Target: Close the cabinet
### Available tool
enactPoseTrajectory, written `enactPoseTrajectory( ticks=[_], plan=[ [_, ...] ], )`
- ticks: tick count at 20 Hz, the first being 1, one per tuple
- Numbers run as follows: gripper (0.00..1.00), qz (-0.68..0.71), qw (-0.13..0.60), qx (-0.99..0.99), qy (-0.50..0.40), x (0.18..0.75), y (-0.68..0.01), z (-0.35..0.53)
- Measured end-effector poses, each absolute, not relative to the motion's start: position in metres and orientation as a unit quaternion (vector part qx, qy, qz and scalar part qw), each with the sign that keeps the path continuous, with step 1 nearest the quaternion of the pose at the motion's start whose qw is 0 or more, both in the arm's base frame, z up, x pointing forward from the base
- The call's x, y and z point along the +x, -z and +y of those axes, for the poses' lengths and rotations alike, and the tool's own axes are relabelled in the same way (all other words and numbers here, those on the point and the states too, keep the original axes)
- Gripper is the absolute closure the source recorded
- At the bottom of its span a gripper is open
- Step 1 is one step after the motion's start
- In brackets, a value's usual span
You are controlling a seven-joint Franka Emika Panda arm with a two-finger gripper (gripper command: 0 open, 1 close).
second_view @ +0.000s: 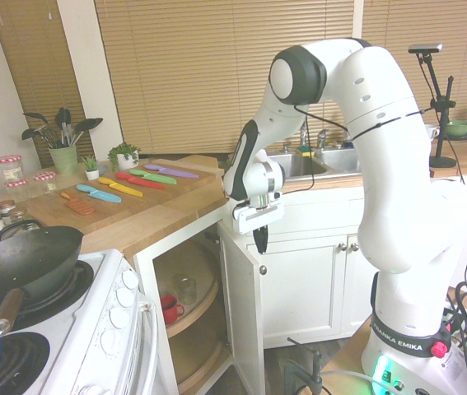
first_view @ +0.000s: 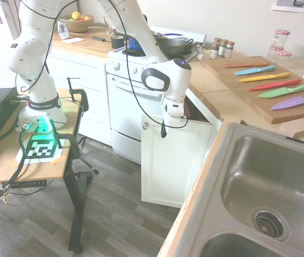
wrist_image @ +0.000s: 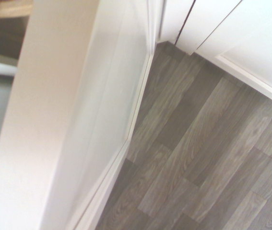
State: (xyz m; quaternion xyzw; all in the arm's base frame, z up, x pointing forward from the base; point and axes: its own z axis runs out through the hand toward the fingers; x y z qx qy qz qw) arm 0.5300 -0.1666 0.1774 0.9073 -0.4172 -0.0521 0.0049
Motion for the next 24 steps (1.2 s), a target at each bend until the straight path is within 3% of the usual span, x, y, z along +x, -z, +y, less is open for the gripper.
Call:
enactPoseTrajectory(
  ticks=[12,24],
  plan=[
    [1.0,-0.342,0.035,0.939,0.034,0.521,-0.182,-0.102],
    [1.0,-0.299,0.04,0.953,0.027,0.556,-0.184,-0.009]
  ],
)
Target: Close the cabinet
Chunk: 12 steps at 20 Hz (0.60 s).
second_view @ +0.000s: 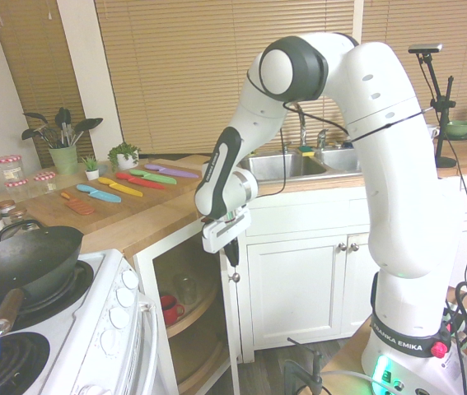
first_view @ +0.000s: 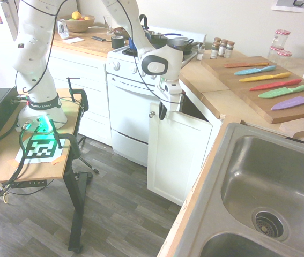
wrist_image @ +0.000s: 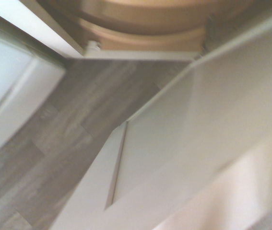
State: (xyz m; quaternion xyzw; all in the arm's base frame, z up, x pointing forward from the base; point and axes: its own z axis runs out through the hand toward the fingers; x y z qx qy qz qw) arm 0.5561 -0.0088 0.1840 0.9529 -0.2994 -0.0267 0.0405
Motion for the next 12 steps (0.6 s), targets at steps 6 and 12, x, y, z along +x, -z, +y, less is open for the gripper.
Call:
enactPoseTrajectory(
  ticks=[6,12],
  plan=[
    [1.0,-0.287,0.034,0.957,0.021,0.613,-0.178,0.054],
    [1.0,-0.294,0.02,0.956,0.0,0.651,-0.2,0.083]
  ],
)
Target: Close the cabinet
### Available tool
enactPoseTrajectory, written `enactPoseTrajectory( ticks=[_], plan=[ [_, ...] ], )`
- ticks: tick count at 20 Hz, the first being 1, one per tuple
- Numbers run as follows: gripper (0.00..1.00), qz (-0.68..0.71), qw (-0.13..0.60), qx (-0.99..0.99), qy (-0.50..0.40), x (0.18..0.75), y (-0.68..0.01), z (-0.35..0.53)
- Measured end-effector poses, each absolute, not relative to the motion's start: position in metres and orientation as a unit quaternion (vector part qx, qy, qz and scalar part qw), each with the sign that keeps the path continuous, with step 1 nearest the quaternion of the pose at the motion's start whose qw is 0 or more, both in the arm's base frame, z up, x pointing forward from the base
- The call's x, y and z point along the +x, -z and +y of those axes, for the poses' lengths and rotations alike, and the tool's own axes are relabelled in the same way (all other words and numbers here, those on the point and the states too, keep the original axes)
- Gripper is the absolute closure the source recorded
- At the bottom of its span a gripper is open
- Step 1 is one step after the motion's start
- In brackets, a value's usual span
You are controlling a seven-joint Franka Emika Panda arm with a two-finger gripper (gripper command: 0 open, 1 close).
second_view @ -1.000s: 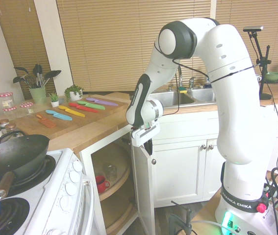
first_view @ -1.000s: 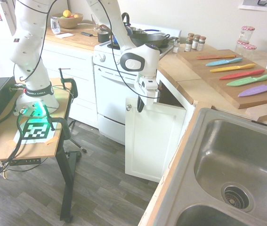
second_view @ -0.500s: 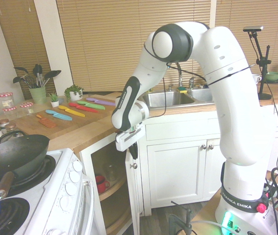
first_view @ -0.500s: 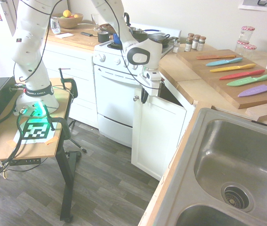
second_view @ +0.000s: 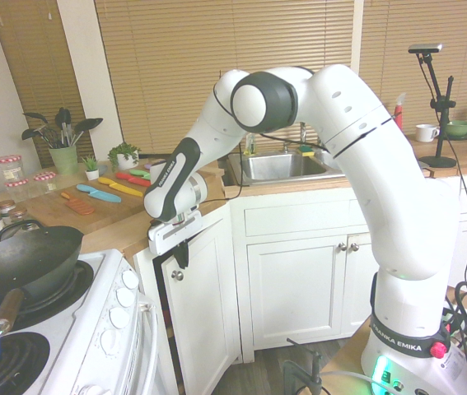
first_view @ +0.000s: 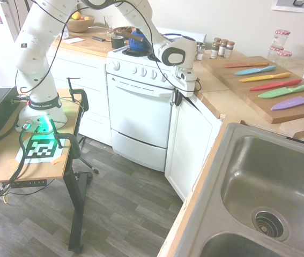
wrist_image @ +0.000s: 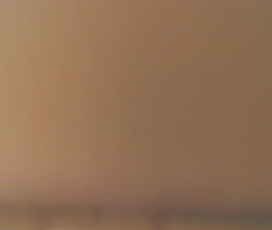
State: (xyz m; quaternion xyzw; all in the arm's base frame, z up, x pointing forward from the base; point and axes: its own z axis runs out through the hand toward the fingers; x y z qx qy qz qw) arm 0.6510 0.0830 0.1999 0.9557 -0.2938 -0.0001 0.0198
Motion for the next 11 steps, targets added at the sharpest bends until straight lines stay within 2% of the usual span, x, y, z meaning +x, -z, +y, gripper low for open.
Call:
enactPoseTrajectory(
  ticks=[4,10,11],
  plan=[
    [1.0,-0.308,0.02,0.951,-0.006,0.645,-0.211,0.06],
    [1.0,-0.311,0.025,0.95,-0.017,0.583,-0.242,0.032],
    [0.0,-0.31,0.028,0.95,-0.018,0.57,-0.247,0.028]
  ],
)
